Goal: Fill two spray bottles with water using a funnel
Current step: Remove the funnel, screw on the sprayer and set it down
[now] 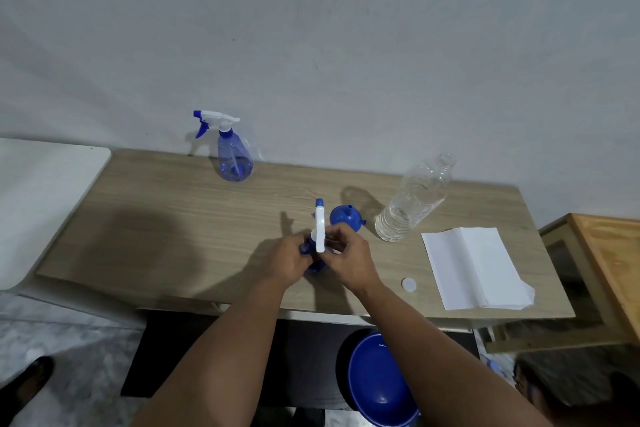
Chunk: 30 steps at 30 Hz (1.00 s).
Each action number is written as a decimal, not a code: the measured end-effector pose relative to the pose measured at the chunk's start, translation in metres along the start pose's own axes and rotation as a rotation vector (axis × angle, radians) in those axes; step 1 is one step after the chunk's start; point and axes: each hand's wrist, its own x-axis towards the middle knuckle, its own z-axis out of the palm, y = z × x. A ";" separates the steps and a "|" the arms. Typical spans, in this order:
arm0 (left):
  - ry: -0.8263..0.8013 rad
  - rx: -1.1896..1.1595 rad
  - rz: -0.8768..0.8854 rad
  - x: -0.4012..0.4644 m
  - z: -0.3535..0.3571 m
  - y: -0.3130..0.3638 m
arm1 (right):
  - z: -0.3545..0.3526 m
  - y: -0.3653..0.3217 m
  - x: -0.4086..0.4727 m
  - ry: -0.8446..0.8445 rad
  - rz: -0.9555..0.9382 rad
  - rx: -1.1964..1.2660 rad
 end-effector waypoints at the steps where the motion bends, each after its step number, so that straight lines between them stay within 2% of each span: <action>1: -0.006 0.008 -0.008 0.002 0.001 -0.003 | 0.000 0.000 0.000 0.016 0.013 -0.012; 7: 0.001 0.008 -0.020 -0.001 -0.001 0.003 | 0.004 -0.004 0.000 0.015 0.006 0.006; 12: 0.024 0.007 -0.029 -0.001 0.000 -0.001 | 0.014 -0.018 0.008 0.084 0.113 -0.110; 14: 0.028 0.016 -0.011 -0.003 -0.001 0.001 | 0.015 -0.018 0.010 0.063 0.099 -0.129; 18: 0.028 0.044 0.009 -0.007 -0.003 0.006 | 0.003 -0.010 0.009 -0.050 0.009 -0.020; 22: 0.034 0.059 -0.024 -0.005 -0.005 0.006 | 0.003 -0.011 0.013 -0.022 0.054 -0.054; 27: 0.008 0.045 -0.025 -0.002 -0.006 0.005 | -0.008 -0.008 0.018 -0.140 0.005 -0.057; 30: 0.035 0.028 -0.028 0.002 -0.001 -0.003 | -0.002 -0.008 0.014 -0.088 0.027 -0.046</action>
